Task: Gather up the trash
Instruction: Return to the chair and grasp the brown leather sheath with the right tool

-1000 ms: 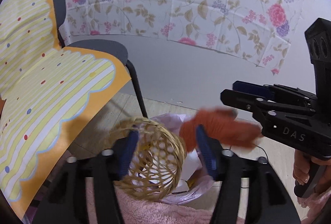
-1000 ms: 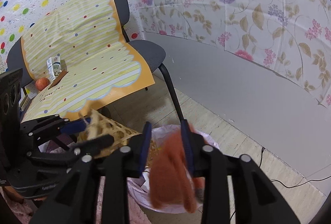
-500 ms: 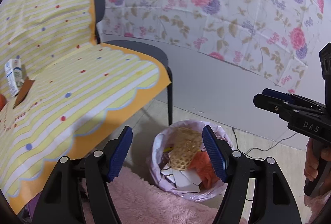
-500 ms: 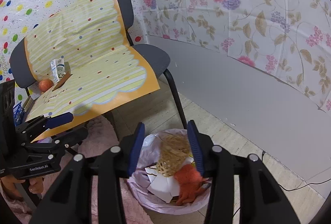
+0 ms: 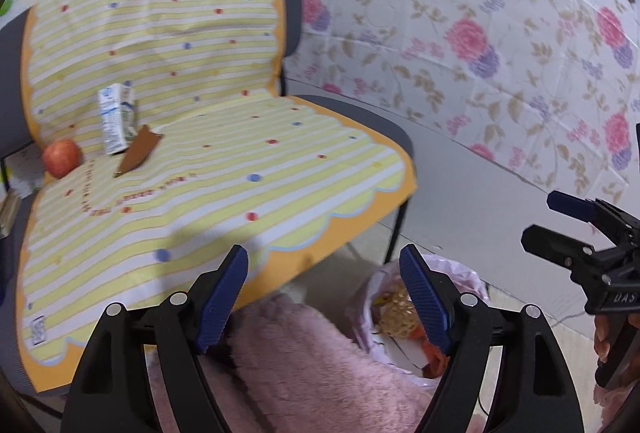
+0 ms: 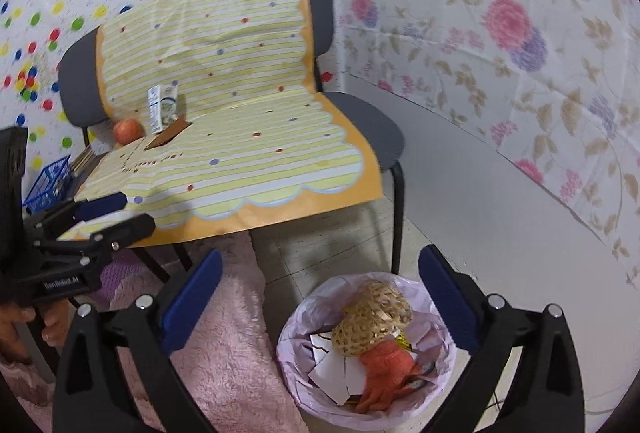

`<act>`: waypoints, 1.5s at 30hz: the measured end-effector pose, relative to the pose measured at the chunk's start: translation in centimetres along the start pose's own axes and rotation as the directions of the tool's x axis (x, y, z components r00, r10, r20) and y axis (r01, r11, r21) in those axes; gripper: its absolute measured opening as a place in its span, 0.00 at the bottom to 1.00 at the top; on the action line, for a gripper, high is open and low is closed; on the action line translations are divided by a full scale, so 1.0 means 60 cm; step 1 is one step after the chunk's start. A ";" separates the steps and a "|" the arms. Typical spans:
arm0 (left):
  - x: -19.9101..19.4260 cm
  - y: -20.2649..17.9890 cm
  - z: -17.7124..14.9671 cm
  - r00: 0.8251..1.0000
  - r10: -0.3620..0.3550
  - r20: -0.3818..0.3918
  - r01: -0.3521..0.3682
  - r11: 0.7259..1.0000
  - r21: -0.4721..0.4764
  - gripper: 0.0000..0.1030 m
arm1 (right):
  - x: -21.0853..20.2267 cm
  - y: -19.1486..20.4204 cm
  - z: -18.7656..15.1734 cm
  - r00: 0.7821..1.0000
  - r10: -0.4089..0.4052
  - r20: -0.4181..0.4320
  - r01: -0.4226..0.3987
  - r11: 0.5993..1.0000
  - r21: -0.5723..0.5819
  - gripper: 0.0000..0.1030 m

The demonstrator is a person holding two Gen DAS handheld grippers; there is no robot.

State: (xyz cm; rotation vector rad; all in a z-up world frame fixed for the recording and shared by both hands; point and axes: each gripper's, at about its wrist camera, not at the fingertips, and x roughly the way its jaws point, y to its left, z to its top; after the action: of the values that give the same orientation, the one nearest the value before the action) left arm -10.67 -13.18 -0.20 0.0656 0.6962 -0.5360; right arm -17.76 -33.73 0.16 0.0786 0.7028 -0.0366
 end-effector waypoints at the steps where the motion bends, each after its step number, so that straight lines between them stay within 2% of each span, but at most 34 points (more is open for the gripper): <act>1: -0.004 0.010 0.001 1.000 0.017 0.004 -0.017 1.000 -0.008 0.76 | 0.006 0.013 0.006 1.000 0.013 -0.001 -0.013 1.000 -0.024 0.93; 5: -0.020 0.069 0.007 0.994 0.111 0.020 -0.110 0.992 -0.064 0.76 | 0.023 0.043 0.026 0.998 0.055 0.013 -0.054 0.996 -0.066 0.93; 10: -0.036 0.139 0.010 0.973 0.230 0.022 -0.226 0.966 -0.124 0.76 | 0.061 0.084 0.060 0.991 0.131 0.015 -0.129 0.987 -0.091 0.93; 13: -0.049 0.183 0.013 0.951 0.308 0.025 -0.300 0.940 -0.160 0.76 | 0.088 0.114 0.080 0.986 0.164 0.011 -0.162 0.981 -0.109 0.86; 16: -0.060 0.220 0.012 0.934 0.355 0.024 -0.344 0.918 -0.197 0.76 | 0.113 0.146 0.097 0.981 0.193 0.007 -0.191 0.974 -0.123 0.77; 17: -0.063 0.238 0.011 0.926 0.376 0.020 -0.363 0.907 -0.215 0.76 | 0.119 0.156 0.102 0.980 0.199 0.007 -0.197 0.972 -0.127 0.72; 20: -0.068 0.274 0.007 0.916 0.401 0.002 -0.388 0.888 -0.249 0.76 | 0.141 0.190 0.120 0.977 0.213 0.002 -0.210 0.966 -0.149 0.61; 23: -0.069 0.305 0.004 0.904 0.427 -0.018 -0.416 0.869 -0.268 0.76 | 0.162 0.223 0.136 0.975 0.221 -0.005 -0.218 0.961 -0.171 0.56; 27: -0.071 0.337 0.009 0.892 0.451 -0.030 -0.442 0.856 -0.267 0.76 | 0.201 0.268 0.156 0.967 0.252 -0.026 -0.252 0.951 -0.178 0.56; 29: -0.070 0.353 0.014 0.887 0.461 -0.032 -0.452 0.852 -0.264 0.83 | 0.220 0.290 0.165 0.965 0.263 -0.026 -0.263 0.948 -0.177 0.56; 31: -0.063 0.370 0.020 0.880 0.473 -0.039 -0.466 0.846 -0.260 0.83 | 0.244 0.315 0.176 0.964 0.264 -0.024 -0.264 0.947 -0.182 0.56; 33: -0.052 0.384 0.026 0.879 0.474 -0.044 -0.469 0.845 -0.256 0.84 | 0.266 0.333 0.185 0.965 0.261 -0.028 -0.261 0.948 -0.183 0.59; 35: -0.042 0.395 0.032 0.871 0.488 -0.055 -0.484 0.837 -0.256 0.85 | 0.292 0.349 0.196 0.963 0.267 -0.043 -0.270 0.946 -0.177 0.63; 45: -0.029 0.429 0.050 0.866 0.498 -0.052 -0.487 0.815 -0.314 0.85 | 0.415 0.406 0.246 0.963 0.237 -0.129 -0.257 0.953 -0.162 0.64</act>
State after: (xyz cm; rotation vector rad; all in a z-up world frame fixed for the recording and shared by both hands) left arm 2.66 9.14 0.20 -0.0651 0.6931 0.0824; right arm 12.21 -10.88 -3.28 -0.0031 0.7970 0.2728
